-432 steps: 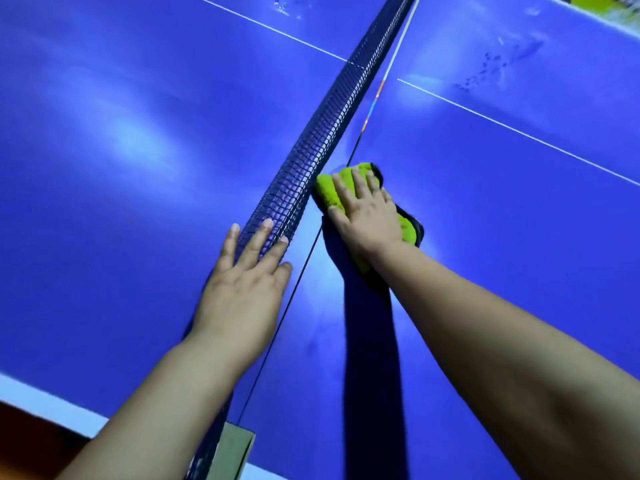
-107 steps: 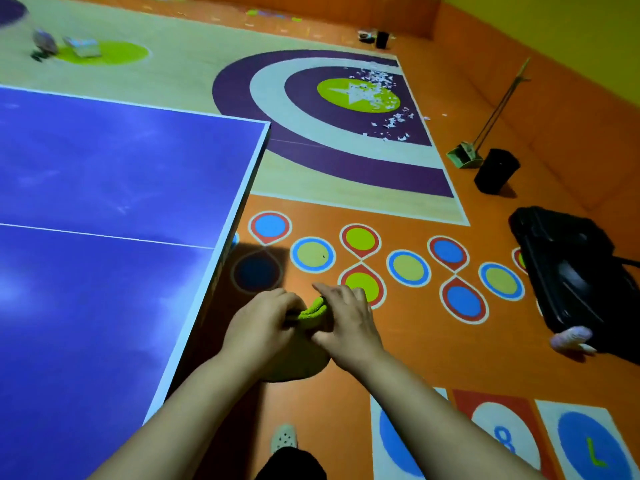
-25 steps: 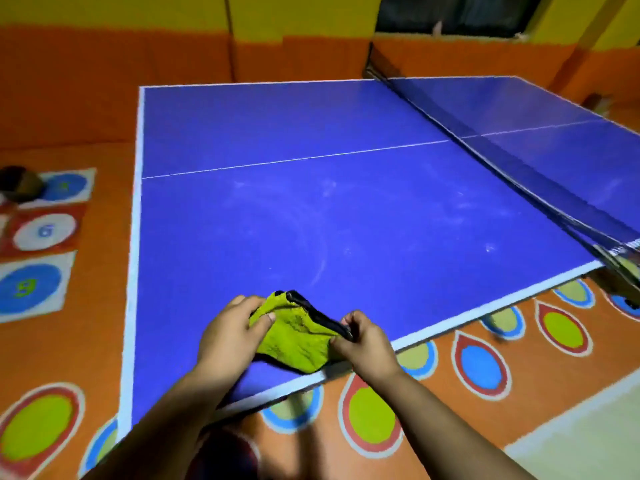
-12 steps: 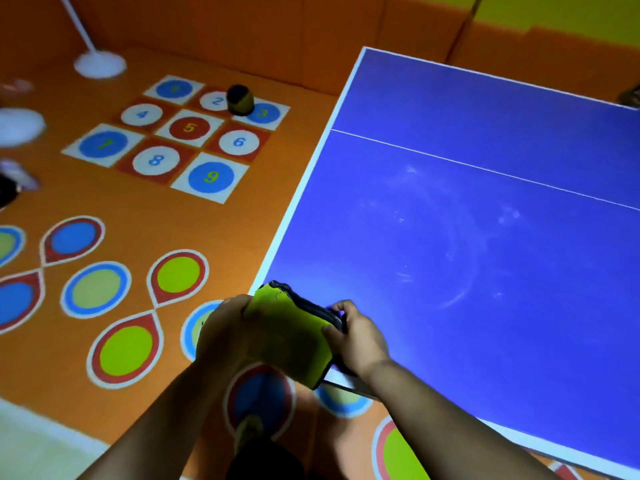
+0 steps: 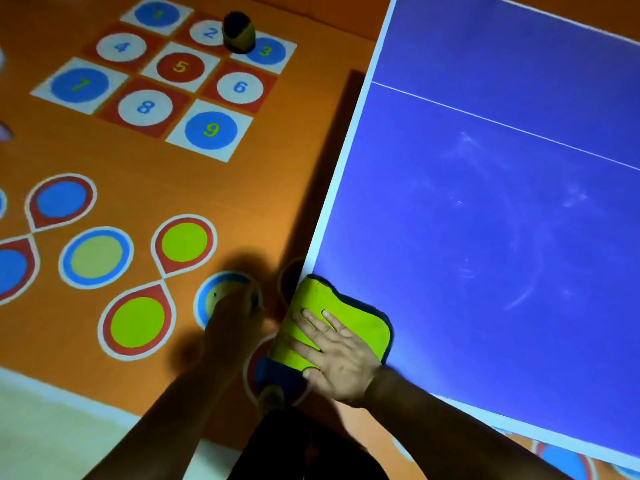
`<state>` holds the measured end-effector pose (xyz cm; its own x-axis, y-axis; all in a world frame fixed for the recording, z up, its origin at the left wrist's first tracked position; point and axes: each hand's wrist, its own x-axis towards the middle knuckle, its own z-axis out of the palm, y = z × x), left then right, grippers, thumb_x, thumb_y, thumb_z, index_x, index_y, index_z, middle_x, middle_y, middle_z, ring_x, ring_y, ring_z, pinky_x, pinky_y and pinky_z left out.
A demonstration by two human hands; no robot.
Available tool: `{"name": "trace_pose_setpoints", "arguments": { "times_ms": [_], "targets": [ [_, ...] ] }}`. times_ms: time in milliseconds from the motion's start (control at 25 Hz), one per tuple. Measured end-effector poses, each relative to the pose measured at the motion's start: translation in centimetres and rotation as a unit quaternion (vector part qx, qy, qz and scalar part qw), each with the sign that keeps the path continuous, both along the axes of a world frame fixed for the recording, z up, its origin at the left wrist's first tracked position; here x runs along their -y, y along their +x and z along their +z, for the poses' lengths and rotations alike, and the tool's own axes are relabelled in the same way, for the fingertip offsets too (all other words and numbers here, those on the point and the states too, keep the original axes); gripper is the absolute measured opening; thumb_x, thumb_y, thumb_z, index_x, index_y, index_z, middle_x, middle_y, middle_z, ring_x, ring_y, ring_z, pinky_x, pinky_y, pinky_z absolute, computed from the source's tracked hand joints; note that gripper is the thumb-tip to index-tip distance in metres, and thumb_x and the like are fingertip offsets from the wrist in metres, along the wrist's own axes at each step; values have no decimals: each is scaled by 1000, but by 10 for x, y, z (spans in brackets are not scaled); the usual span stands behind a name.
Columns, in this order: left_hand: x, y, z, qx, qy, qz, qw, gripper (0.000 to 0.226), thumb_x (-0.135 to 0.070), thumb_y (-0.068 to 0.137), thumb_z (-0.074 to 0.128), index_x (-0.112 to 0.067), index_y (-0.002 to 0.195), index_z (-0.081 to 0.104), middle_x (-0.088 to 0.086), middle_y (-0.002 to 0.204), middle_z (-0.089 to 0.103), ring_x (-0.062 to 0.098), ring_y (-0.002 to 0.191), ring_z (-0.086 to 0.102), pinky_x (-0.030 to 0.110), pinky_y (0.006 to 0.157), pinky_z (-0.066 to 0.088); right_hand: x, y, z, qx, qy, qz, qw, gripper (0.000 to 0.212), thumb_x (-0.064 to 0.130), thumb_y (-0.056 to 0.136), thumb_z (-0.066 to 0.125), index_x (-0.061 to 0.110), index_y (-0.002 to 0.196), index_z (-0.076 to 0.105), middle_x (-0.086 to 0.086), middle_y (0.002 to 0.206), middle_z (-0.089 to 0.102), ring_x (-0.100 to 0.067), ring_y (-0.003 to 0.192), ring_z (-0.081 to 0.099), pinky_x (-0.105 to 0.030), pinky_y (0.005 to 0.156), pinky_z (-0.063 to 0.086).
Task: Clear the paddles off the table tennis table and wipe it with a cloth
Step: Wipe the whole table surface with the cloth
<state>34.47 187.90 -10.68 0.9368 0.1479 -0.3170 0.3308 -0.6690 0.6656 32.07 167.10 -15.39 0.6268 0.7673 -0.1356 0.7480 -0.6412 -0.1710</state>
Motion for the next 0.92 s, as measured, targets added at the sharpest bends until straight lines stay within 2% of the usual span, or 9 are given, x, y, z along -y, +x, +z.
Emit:
{"name": "trace_pose_setpoints", "arguments": {
  "times_ms": [120,240,440,560,680,760,800,880,920],
  "targets": [
    [-8,14,-12,-10,-17,7,1000,38,-9,88,57,-1,124,55,17,122,59,31,114,54,35,94,37,-1,9,-11,18,-9,18,1000,57,53,94,32,30,145,35,-7,154,32,-27,144,25,-52,113,17],
    [-4,33,-26,-25,-38,20,999,37,-16,88,55,-5,123,57,13,122,59,28,114,55,34,94,38,-1,29,-16,31,2,-4,999,57,60,93,34,37,146,33,0,155,30,-29,144,23,-59,111,16],
    [17,83,-30,0,-62,-9,998,40,-19,86,51,-9,124,56,9,120,60,26,112,55,38,95,42,3,92,-18,35,14,-78,996,58,57,88,43,40,143,36,0,156,27,-37,145,16,-64,110,9],
    [36,118,-32,35,-21,-17,999,40,-14,84,57,-3,123,55,15,117,61,32,109,56,37,91,40,14,144,-18,19,3,-122,992,56,56,88,41,43,142,37,-1,159,20,-39,146,6,-63,113,-2],
    [63,157,-33,82,40,-24,996,44,-27,83,50,-1,118,57,17,109,62,35,99,58,37,84,42,30,217,-16,24,-16,-174,984,50,58,89,37,47,138,41,-7,159,19,-38,146,-1,-66,112,-1],
    [78,187,-36,108,111,-79,985,45,-34,82,49,-1,111,60,16,103,60,34,91,57,40,79,43,41,270,-16,22,-33,-195,980,50,62,90,33,49,137,41,-6,160,12,-37,146,-9,-67,111,-3],
    [85,202,-38,108,140,-113,978,43,-31,80,59,-2,111,60,15,105,59,35,91,58,41,80,43,46,294,-14,19,-40,-197,979,51,63,90,31,50,139,39,-4,161,9,-36,146,-12,-66,111,-6],
    [103,236,-42,86,155,-150,973,68,-22,63,80,-6,124,55,14,118,58,37,103,58,40,88,44,58,348,-15,15,-45,-193,980,53,63,89,26,53,142,29,-1,161,6,-34,146,-13,-64,112,-8],
    [113,254,-41,76,150,-152,974,81,-22,60,82,-9,133,49,12,128,54,35,113,53,40,94,42,64,375,-16,19,-46,-193,980,53,63,90,26,53,143,26,1,161,5,-33,146,-12,-64,112,-7]
  ]
}}
